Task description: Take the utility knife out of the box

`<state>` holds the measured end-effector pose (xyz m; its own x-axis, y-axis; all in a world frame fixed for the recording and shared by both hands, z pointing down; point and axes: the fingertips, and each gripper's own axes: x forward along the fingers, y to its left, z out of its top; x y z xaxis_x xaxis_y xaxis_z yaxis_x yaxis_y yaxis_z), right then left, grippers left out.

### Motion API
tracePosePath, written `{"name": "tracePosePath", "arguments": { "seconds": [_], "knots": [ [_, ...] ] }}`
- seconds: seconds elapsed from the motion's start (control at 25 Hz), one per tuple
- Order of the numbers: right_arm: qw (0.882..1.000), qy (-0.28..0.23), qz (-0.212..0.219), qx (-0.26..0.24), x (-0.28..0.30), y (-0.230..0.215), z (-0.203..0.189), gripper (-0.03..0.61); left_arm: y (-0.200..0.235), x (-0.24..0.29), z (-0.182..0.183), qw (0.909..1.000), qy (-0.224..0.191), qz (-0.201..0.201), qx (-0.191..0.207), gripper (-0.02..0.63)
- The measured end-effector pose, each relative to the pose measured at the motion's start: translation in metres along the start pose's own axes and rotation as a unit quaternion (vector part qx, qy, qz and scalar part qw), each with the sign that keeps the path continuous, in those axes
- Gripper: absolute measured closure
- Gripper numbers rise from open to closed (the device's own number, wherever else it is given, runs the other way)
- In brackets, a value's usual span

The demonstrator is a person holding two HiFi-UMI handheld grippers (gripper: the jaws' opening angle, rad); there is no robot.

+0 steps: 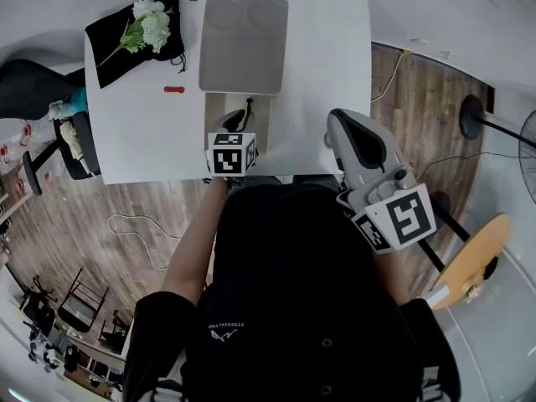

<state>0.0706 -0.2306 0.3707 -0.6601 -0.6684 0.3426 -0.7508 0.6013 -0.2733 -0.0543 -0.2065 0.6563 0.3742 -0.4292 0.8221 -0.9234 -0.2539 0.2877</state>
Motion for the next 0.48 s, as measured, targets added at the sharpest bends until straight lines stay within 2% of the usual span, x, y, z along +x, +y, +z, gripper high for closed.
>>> {"name": "tracePosePath", "arguments": {
  "seconds": [0.04, 0.08, 0.48],
  "knots": [
    [1.0, 0.0, 0.0, 0.001, 0.0, 0.0, 0.0, 0.574, -0.001, 0.002, -0.002, 1.0, 0.006, -0.004, -0.001, 0.503],
    [1.0, 0.001, 0.0, 0.001, 0.001, 0.0, -0.001, 0.574, -0.001, 0.004, -0.004, 0.9999, 0.013, -0.007, -0.003, 0.489],
    [1.0, 0.004, -0.008, 0.009, -0.001, -0.005, -0.004, 0.574, 0.006, 0.018, -0.012, 0.9983, 0.05, 0.029, 0.007, 0.491]
  ]
}}
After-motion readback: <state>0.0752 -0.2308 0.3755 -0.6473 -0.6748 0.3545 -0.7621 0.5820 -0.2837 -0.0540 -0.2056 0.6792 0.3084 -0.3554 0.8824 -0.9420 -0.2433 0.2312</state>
